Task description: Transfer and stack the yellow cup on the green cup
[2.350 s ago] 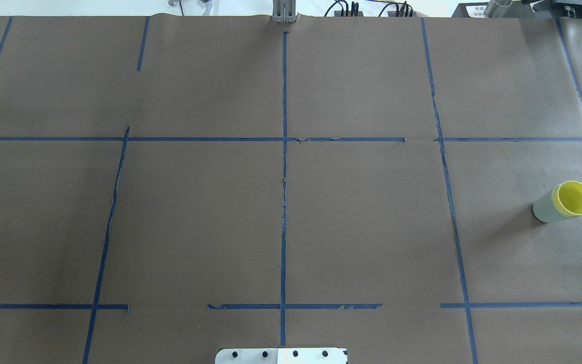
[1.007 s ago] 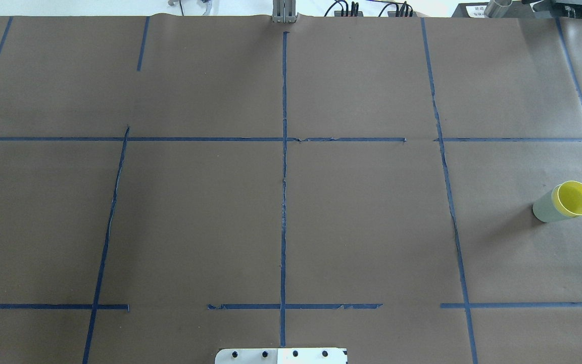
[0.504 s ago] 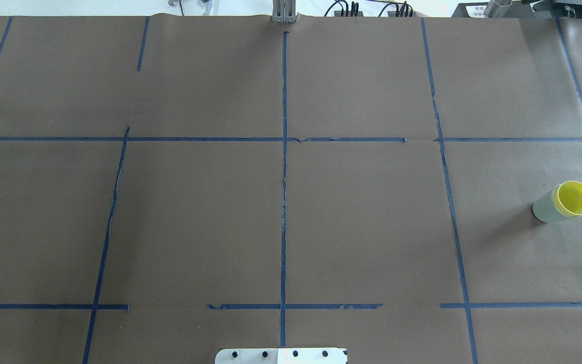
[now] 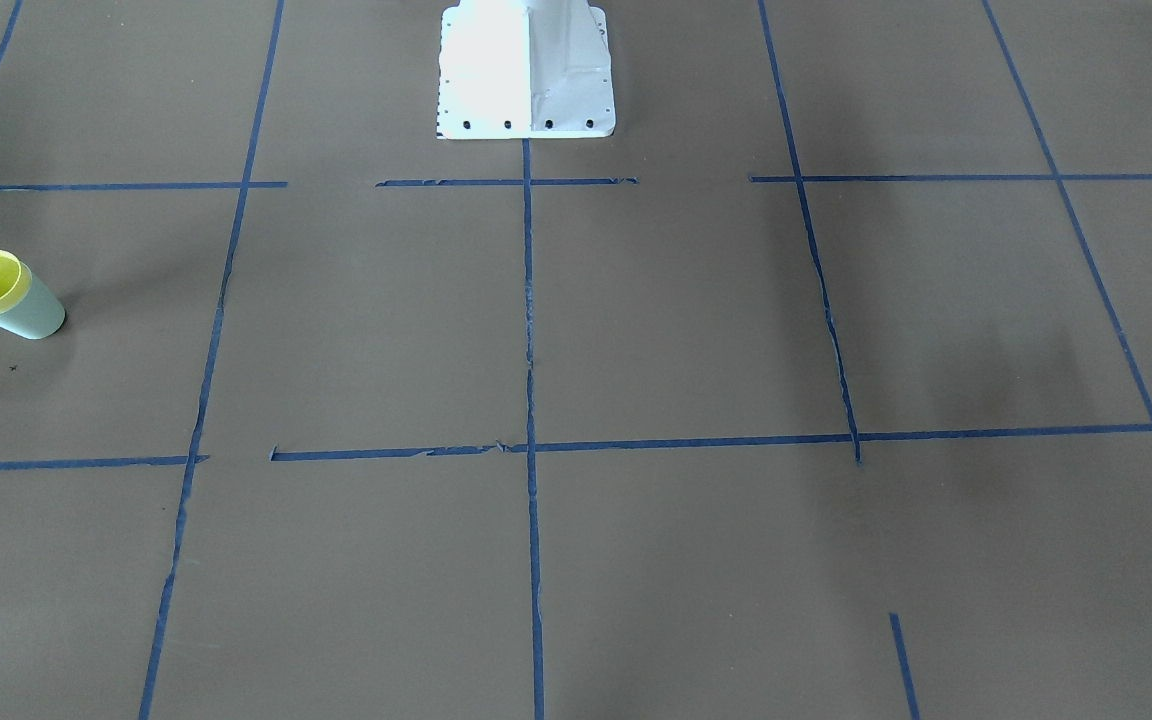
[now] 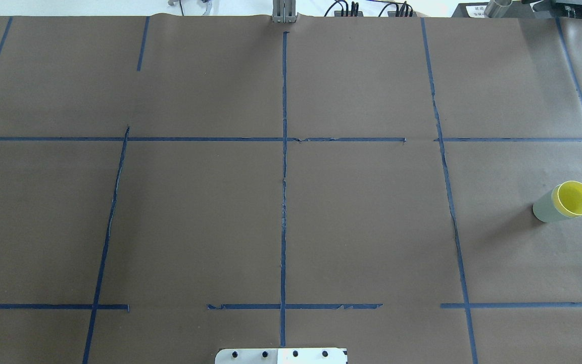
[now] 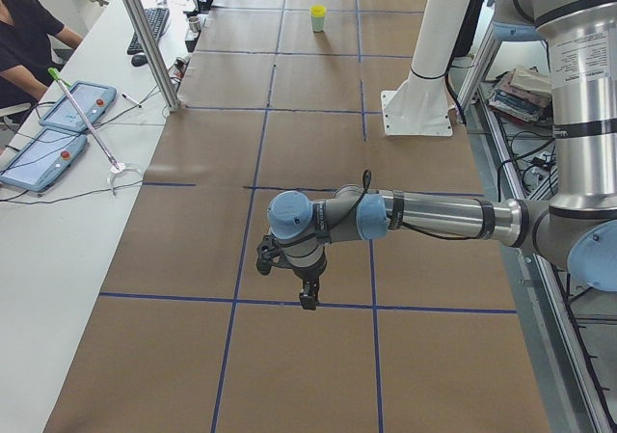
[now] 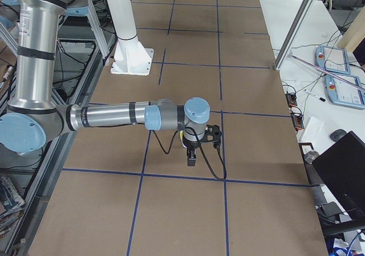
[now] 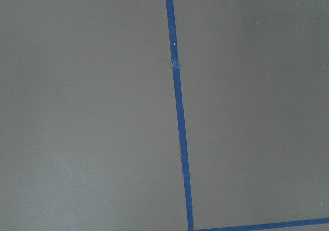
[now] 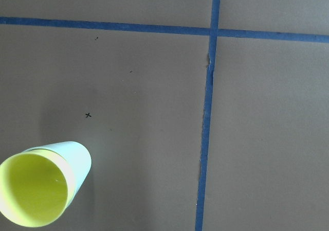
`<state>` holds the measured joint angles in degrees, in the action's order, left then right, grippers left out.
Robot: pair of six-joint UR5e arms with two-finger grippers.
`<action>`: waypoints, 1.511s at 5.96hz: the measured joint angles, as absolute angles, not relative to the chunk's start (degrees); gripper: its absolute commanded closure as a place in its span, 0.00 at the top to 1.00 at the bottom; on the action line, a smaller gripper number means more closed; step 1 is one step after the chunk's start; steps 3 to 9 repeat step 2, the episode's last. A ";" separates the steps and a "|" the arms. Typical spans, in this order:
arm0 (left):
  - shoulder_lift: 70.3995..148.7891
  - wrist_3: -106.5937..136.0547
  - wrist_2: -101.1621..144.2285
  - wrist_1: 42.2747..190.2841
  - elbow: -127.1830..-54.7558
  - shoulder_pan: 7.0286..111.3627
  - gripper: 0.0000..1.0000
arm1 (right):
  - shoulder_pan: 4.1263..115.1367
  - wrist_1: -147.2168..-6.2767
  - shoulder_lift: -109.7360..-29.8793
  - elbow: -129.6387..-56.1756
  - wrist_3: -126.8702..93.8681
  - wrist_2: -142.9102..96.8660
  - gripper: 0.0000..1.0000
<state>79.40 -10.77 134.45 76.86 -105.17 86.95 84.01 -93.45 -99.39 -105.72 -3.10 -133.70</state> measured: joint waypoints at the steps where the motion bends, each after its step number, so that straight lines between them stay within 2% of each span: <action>1: 80.09 -10.86 134.47 76.89 -105.45 86.93 1.00 | 84.02 -93.43 -99.40 -105.67 -3.14 -133.69 1.00; 9: 80.50 -10.89 134.47 76.88 -105.58 86.93 1.00 | 84.02 -93.43 -99.43 -105.62 -3.16 -133.80 1.00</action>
